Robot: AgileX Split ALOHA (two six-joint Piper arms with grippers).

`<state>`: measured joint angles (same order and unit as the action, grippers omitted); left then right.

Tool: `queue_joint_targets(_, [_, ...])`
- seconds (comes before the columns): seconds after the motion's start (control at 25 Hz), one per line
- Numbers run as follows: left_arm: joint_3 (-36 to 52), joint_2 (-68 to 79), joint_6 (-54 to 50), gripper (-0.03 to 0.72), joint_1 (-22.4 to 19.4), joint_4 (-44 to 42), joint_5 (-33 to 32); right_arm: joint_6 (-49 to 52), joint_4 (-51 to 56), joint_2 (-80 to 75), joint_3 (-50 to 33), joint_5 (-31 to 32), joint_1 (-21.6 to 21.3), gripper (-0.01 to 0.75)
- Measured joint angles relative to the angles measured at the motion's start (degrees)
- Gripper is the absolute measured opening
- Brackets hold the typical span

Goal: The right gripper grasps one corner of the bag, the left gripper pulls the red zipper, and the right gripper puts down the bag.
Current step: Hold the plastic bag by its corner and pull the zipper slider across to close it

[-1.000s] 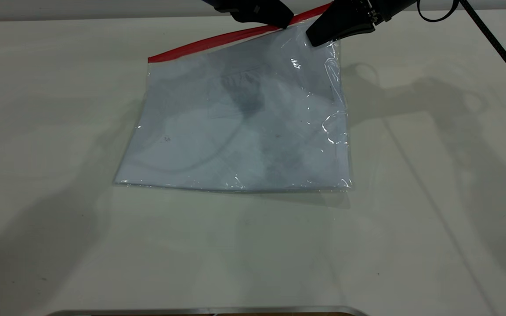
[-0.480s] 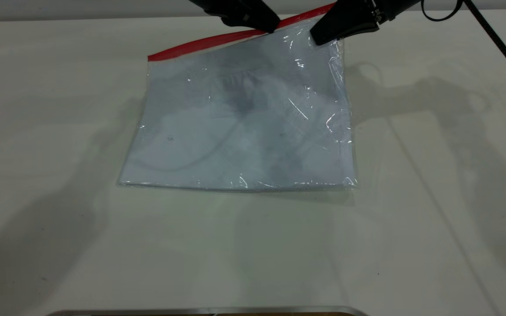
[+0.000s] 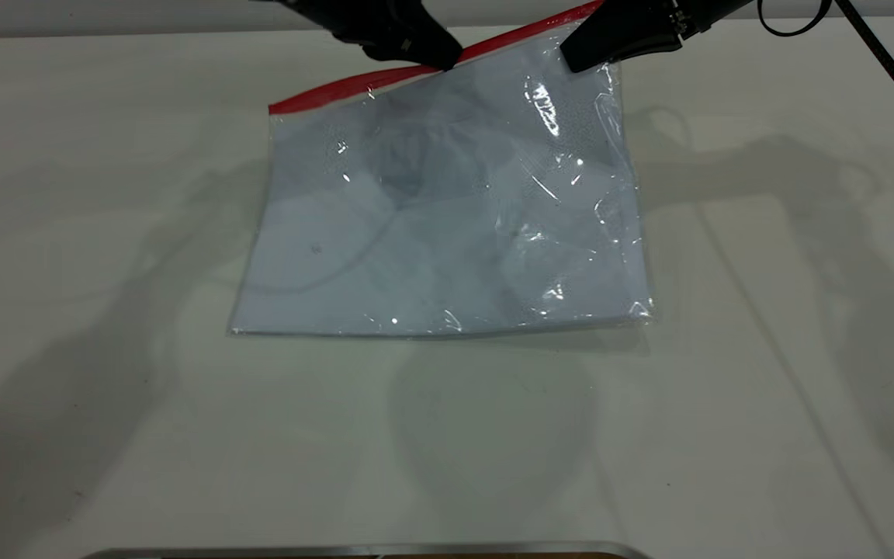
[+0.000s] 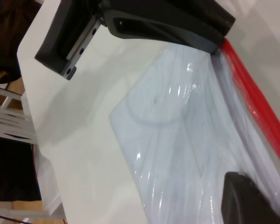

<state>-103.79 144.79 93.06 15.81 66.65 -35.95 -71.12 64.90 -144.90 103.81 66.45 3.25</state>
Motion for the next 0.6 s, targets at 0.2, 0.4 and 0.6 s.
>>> queue_joint_targets(0.2, [0.00, 0.38, 0.00, 0.060, -1.19, 0.24, -0.34, -0.24, 0.33, 0.00, 0.00, 0.00, -0.51, 0.033])
queue_joint_targets(0.4, [0.00, 0.44, -0.11, 0.061, -3.04, -2.78, 0.61, -0.49, 0.47, 0.00, 0.00, 0.12, -1.61, 0.033])
queue_joint_targets(0.6, [0.00, 0.46, -0.23, 0.063, -4.90, -4.02, 0.79, -0.49, 0.47, 0.00, 0.57, 0.33, -2.19, 0.033])
